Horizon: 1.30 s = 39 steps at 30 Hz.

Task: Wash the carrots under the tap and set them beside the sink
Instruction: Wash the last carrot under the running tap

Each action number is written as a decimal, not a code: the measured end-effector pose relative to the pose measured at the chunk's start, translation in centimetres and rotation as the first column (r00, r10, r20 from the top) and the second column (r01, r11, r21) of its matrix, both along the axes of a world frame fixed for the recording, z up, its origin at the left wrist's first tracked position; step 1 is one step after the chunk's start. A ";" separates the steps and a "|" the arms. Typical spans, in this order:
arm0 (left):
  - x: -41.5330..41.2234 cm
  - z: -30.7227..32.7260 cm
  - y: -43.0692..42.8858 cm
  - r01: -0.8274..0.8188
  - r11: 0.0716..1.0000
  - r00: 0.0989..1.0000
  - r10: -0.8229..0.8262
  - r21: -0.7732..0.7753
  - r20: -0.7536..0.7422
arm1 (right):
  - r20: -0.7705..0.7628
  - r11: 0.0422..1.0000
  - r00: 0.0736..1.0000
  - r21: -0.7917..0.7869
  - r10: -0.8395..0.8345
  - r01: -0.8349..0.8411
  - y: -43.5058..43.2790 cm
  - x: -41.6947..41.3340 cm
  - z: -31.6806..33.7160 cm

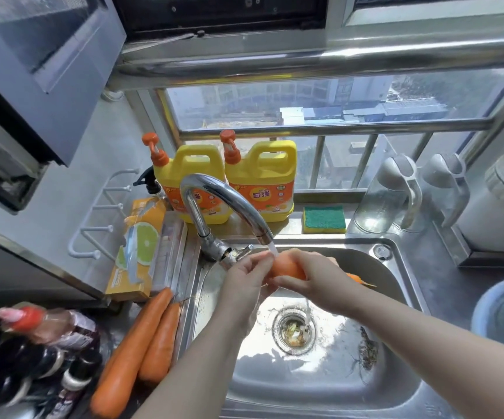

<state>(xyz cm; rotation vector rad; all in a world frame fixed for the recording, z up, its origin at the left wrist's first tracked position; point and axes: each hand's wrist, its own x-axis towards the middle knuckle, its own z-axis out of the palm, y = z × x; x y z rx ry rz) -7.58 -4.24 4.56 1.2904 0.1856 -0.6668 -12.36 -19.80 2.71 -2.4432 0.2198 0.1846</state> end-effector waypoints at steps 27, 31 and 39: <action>-0.8 -2.1 0.5 -0.058 0.985 0.995 0.069 -0.163 0.066 | -0.050 0.996 0.999 -0.091 0.010 -0.015 -5.2 -3.2 -0.4; -1.3 -2.3 -1.0 -0.145 0.985 0.988 0.150 -0.096 0.045 | -0.024 0.993 1.000 -0.118 -0.019 0.016 -5.6 -4.0 -0.3; -0.3 -2.2 -1.5 -0.109 0.975 0.982 0.076 0.191 0.174 | 0.011 0.983 0.991 -0.123 -0.133 0.134 -5.9 -5.2 -0.3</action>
